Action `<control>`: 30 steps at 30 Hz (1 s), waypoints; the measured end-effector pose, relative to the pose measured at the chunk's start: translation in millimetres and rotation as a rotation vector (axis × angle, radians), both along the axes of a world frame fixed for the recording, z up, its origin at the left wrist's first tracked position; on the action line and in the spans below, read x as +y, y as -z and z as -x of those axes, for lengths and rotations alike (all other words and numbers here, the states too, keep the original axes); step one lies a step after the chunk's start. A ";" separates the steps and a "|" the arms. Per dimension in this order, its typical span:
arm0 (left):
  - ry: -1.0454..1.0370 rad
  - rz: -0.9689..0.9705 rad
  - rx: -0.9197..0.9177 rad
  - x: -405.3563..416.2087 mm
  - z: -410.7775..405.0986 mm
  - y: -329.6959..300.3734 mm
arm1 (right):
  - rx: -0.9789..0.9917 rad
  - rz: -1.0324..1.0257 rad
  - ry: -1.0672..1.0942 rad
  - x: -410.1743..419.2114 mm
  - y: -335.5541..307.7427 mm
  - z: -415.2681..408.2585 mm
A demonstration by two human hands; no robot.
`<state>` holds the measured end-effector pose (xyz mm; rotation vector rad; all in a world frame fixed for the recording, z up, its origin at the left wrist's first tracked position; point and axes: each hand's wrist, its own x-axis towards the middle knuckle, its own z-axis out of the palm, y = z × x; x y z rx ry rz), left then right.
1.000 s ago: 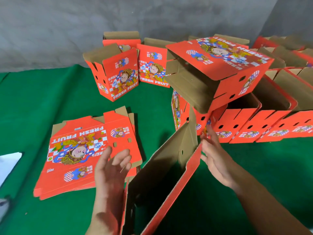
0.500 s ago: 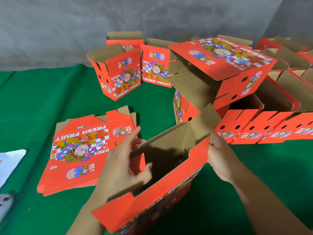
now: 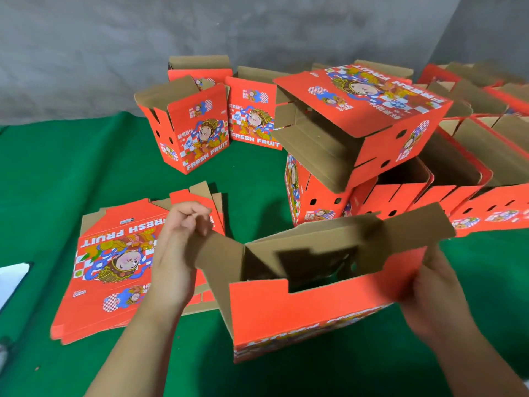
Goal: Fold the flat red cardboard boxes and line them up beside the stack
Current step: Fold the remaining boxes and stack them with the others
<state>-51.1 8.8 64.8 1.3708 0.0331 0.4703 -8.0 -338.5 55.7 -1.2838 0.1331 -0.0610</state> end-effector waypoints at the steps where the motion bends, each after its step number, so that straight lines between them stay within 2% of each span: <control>1: 0.037 0.001 0.033 0.3 1.7 0.6 | 0.024 0.025 0.056 -1.1 1.8 1.0; 4: 0.091 -0.069 0.100 8.1 17.3 4.1 | 0.067 0.152 0.328 0.0 10.5 -2.4; 6: 0.124 -0.141 0.154 5.5 37.8 14.3 | 0.014 0.281 0.525 5.1 14.1 -0.7; 8: 0.101 -0.119 0.246 -12.1 52.3 24.0 | -0.100 0.440 0.662 8.9 17.4 6.4; 10: 0.084 -0.216 0.322 -33.2 55.2 29.8 | -0.366 0.737 0.721 12.2 21.1 18.0; 12: 0.084 -0.214 0.347 -47.1 54.7 24.9 | -0.747 0.996 0.685 14.7 20.2 26.1; 13: 0.066 -0.168 0.328 -50.3 52.7 20.3 | -0.899 1.039 0.639 18.2 15.9 29.6; 15: 0.034 -0.121 0.250 -52.0 50.6 11.2 | -1.047 1.079 0.499 30.0 4.2 35.4; 18: -0.006 -0.212 0.183 -46.8 40.5 8.1 | -1.031 1.293 0.131 49.9 -5.1 38.1; 20: -0.032 -0.219 0.171 -42.4 29.5 12.9 | -0.957 1.434 0.041 55.5 -4.6 33.0; 23: -0.126 -0.166 0.155 -36.2 11.0 23.7 | -0.915 1.521 0.023 58.1 -11.8 19.9; 25: -0.188 -0.100 0.140 -35.6 0.4 26.4 | -0.944 1.596 0.090 59.3 -20.6 10.5; 28: -0.292 -0.068 0.049 -31.6 -14.5 23.5 | -0.992 1.699 0.204 62.4 -37.2 -7.1; 30: -0.337 -0.069 -0.007 -31.8 -22.9 17.3 | -0.988 1.725 0.173 63.6 -46.9 -18.4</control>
